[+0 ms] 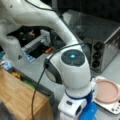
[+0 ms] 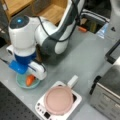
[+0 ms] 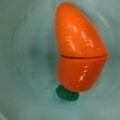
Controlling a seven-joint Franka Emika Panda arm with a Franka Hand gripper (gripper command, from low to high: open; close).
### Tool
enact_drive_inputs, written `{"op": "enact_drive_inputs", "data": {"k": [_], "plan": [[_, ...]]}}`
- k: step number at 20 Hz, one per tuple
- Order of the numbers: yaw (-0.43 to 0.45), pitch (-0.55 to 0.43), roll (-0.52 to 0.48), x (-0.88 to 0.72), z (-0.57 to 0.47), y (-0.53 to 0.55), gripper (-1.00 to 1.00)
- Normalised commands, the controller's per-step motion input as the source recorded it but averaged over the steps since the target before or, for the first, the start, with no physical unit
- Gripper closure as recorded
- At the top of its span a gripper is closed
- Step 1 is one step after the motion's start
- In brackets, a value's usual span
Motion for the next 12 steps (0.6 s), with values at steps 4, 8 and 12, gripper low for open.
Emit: {"op": "enact_drive_inputs", "data": {"k": [4,8,12], "plan": [[-0.056,0.144,-0.09,0.3,0.06,-0.18,-1.0],[-0.034,0.142,-0.088,0.31,0.12,-0.13,-1.0],[-0.038,0.145,-0.109,0.29,0.12,-0.07,-1.0]]}}
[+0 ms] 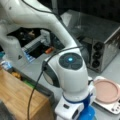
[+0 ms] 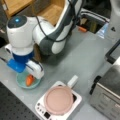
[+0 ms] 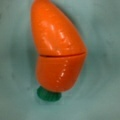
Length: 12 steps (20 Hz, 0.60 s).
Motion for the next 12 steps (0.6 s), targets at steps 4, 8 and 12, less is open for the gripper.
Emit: {"op": "enact_drive_inputs", "data": {"k": [4,8,12], "plan": [[-0.058,0.154,-0.147,0.27,0.07,0.01,-1.0],[-0.056,0.128,-0.169,0.31,-0.05,0.1,-1.0],[-0.033,0.102,-0.191,0.31,-0.07,0.15,-1.0]]}}
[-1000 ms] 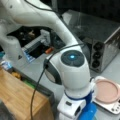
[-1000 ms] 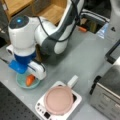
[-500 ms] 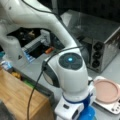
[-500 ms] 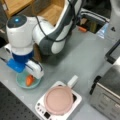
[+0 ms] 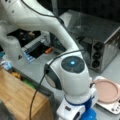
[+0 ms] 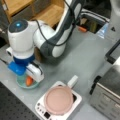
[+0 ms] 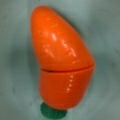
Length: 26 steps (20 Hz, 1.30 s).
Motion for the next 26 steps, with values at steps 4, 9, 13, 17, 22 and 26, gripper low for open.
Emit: {"op": "enact_drive_inputs", "data": {"k": [4,9,13,17,22,26], "plan": [[-0.014,0.099,-0.187,0.28,-0.03,0.14,-1.0],[-0.015,0.105,-0.187,0.25,0.05,0.09,-1.0],[0.02,0.1,-0.184,0.22,0.05,0.05,-1.0],[0.047,0.096,-0.166,0.19,0.03,0.02,-1.0],[0.068,0.086,-0.144,0.18,-0.01,-0.01,-1.0],[0.081,0.059,-0.127,0.19,-0.07,-0.05,-1.0]]}}
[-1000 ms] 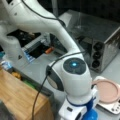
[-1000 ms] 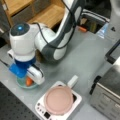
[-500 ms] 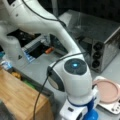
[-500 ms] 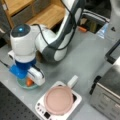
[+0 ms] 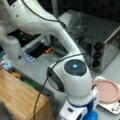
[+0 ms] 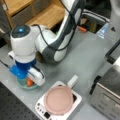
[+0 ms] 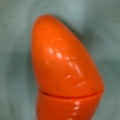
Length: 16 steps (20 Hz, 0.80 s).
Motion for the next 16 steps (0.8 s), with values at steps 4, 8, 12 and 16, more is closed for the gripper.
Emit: {"op": "enact_drive_inputs", "data": {"k": [4,8,12,16], "plan": [[0.096,0.043,-0.126,0.16,-0.07,-0.09,-1.0],[0.085,0.072,-0.145,0.12,-0.06,-0.1,-1.0],[0.054,0.102,-0.163,0.09,-0.07,-0.09,1.0],[0.052,0.093,-0.152,0.08,-0.09,-0.07,1.0]]}}
